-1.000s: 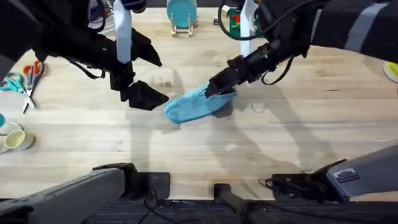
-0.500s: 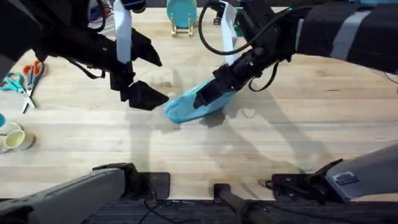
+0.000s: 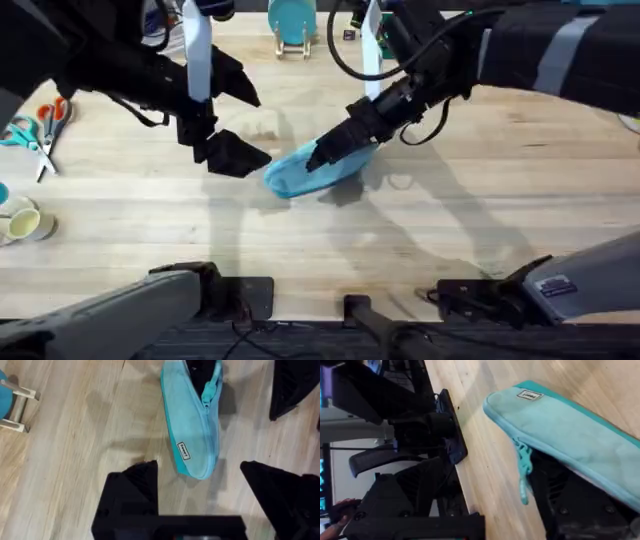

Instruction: Unzip the bag, pick up the pens from the table one at a time and place them inside, then zip the bag closed.

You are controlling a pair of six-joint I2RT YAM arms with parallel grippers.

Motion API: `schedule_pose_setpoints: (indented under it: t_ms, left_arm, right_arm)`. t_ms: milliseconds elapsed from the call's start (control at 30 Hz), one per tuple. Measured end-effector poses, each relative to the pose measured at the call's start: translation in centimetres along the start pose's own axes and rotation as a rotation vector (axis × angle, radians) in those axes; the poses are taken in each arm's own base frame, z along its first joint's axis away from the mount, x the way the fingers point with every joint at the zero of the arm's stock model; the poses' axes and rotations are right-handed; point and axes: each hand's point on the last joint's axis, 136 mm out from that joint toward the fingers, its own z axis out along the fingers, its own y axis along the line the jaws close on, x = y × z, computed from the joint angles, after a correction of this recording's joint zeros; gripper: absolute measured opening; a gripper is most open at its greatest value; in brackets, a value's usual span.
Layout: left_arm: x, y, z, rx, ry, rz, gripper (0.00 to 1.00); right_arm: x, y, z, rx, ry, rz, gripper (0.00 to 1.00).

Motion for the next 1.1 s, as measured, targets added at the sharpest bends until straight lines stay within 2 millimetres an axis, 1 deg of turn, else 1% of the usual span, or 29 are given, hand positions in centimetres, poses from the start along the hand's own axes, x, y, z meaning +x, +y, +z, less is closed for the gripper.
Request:
schedule_pose_setpoints:
  t_ms: [267, 467, 667, 900, 967, 1100]
  left_arm:
    - [0.0, 0.0, 0.0, 0.0, 0.0, 0.0, 0.995]
    - [0.0, 0.0, 0.0, 0.0, 0.0, 0.0, 0.993]
    - [0.0, 0.0, 0.0, 0.0, 0.0, 0.0, 0.994]
    - [0.0, 0.0, 0.0, 0.001, 0.0, 0.0, 0.994]
    - [0.0, 0.0, 0.0, 0.001, 0.0, 0.0, 0.994]
    - [0.0, 0.0, 0.0, 0.001, 0.0, 0.0, 0.993]
  right_arm:
    - [-0.3, 0.4, 0.0, -0.024, -0.013, -0.012, 0.996]
    - [-0.7, 1.9, -0.6, -0.067, -0.036, -0.035, 0.996]
    - [-0.8, 2.9, -0.9, -0.101, -0.049, -0.05, 0.996]
    - [-1.3, 6.0, -2.7, -0.126, -0.102, -0.162, 0.996]
    - [-1.4, 6.3, -3.1, -0.101, -0.112, -0.187, 0.996]
    - [-1.4, 6.3, -3.8, -0.024, -0.126, -0.227, 0.997]
